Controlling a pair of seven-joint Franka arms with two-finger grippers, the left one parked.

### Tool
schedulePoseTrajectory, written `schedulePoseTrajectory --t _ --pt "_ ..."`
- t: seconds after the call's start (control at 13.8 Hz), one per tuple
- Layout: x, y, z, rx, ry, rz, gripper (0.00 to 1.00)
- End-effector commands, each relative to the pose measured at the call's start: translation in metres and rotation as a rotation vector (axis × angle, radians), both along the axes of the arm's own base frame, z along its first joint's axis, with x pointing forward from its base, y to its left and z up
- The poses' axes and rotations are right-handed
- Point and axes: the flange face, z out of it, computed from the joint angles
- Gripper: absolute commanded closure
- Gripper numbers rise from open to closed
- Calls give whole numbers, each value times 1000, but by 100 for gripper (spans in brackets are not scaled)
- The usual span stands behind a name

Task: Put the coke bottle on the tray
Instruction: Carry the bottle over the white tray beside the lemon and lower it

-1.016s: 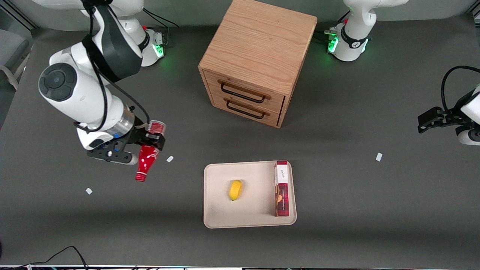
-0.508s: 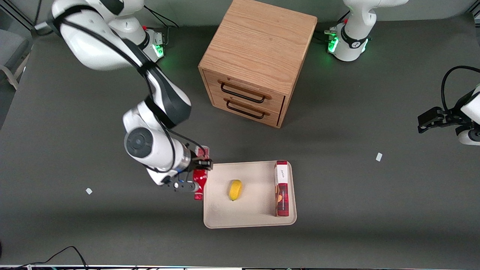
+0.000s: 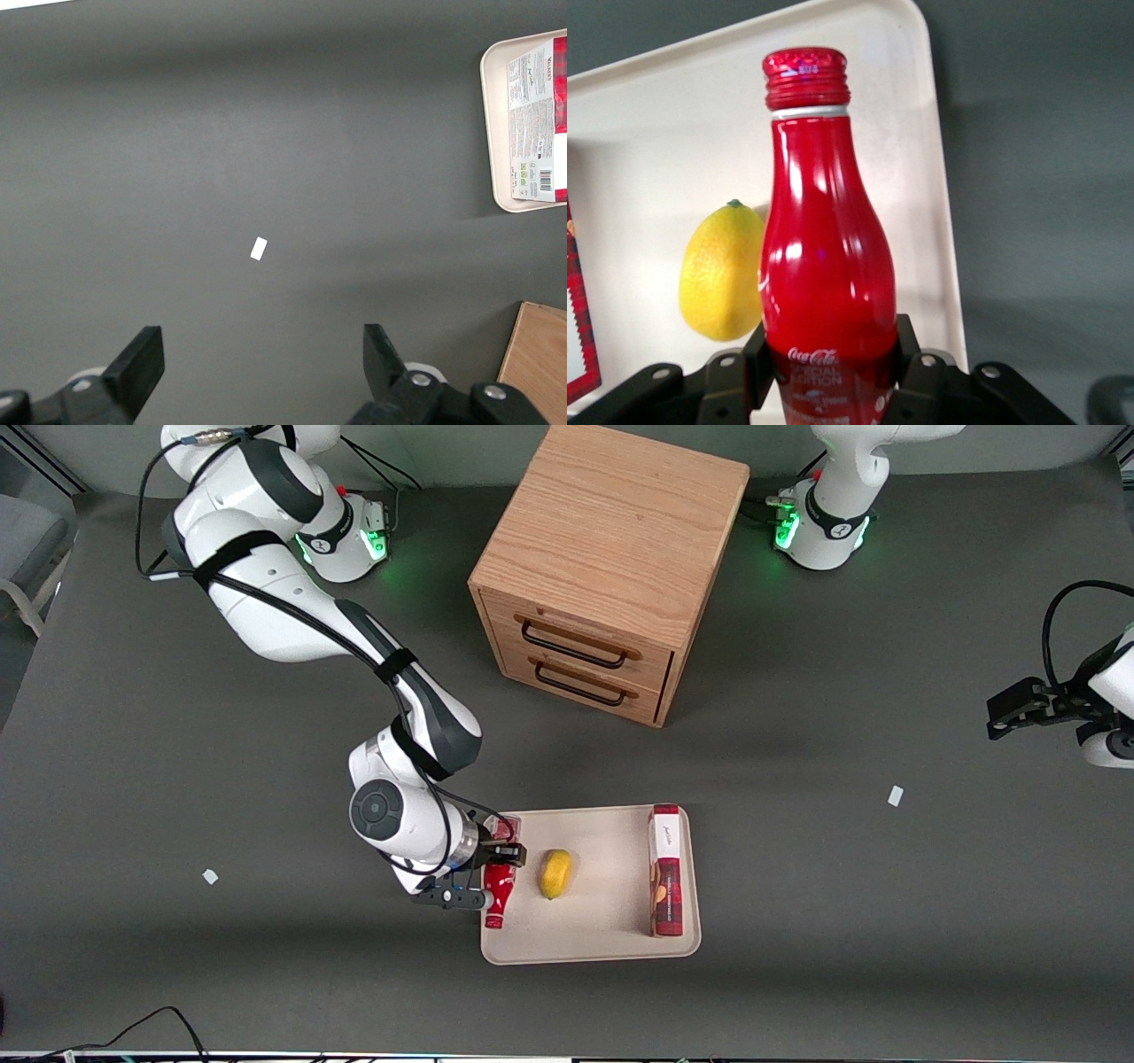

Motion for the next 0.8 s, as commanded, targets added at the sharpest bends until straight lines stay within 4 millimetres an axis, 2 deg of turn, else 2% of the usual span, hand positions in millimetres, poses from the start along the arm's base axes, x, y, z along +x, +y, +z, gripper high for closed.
schedulePoseTrajectory --t 0.0,0.36,0.65,0.73 --pt "11 7 -7 7 -25 -22 100" --pt "15 -2 -28 -1 -46 -40 100" --pt "13 3 -28 -1 -45 -35 100" --pt "13 2 -29 0 -43 -37 96"
